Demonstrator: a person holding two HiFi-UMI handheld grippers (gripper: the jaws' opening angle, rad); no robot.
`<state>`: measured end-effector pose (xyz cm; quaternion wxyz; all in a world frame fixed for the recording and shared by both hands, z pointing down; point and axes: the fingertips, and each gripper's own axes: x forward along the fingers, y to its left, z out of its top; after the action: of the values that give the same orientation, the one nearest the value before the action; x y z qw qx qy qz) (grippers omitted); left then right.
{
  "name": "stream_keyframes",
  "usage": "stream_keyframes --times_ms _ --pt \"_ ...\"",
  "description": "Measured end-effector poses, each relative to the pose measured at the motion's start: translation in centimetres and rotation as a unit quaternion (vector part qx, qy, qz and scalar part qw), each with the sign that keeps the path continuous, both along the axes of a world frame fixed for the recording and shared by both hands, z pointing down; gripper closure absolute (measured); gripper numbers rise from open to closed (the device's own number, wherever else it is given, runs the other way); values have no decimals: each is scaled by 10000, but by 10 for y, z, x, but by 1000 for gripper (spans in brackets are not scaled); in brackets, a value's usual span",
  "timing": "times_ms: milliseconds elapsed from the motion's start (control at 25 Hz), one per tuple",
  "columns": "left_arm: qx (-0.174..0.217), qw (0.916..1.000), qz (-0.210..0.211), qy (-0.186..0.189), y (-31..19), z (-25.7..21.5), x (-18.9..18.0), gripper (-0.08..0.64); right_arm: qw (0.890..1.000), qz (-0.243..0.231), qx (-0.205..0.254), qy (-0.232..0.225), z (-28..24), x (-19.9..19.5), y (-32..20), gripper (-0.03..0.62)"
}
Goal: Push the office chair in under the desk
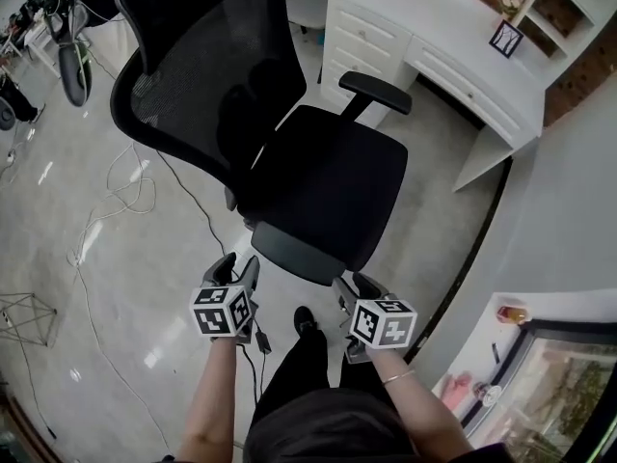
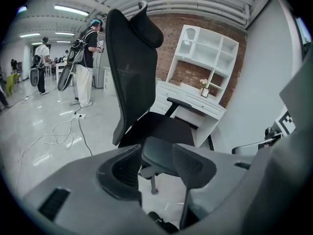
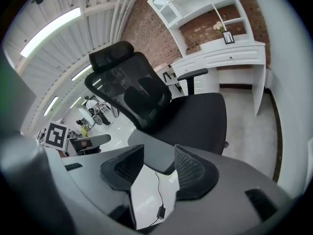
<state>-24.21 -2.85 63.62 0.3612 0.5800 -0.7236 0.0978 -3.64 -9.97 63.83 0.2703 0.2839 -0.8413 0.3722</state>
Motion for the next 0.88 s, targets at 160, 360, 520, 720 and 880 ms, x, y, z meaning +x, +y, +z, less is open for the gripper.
stream_keyframes --times_ms 160,360,520,720,880 --pt "-195 9995 211 164 -10 26 -11 374 9982 459 -328 212 26 -2 -1 417" --pt "-290 9976 347 526 -27 53 -13 373 9930 837 -734 405 61 -7 3 400" --pt "-299 9959 482 708 -42 67 -11 373 9881 1062 -1034 409 79 -10 6 388" --pt "-439 9921 709 932 -58 82 -12 374 9852 1151 -1226 345 86 -16 6 383" --pt "-477 9894 838 1088 -58 83 -12 374 9850 1144 -1248 341 86 -16 6 383"
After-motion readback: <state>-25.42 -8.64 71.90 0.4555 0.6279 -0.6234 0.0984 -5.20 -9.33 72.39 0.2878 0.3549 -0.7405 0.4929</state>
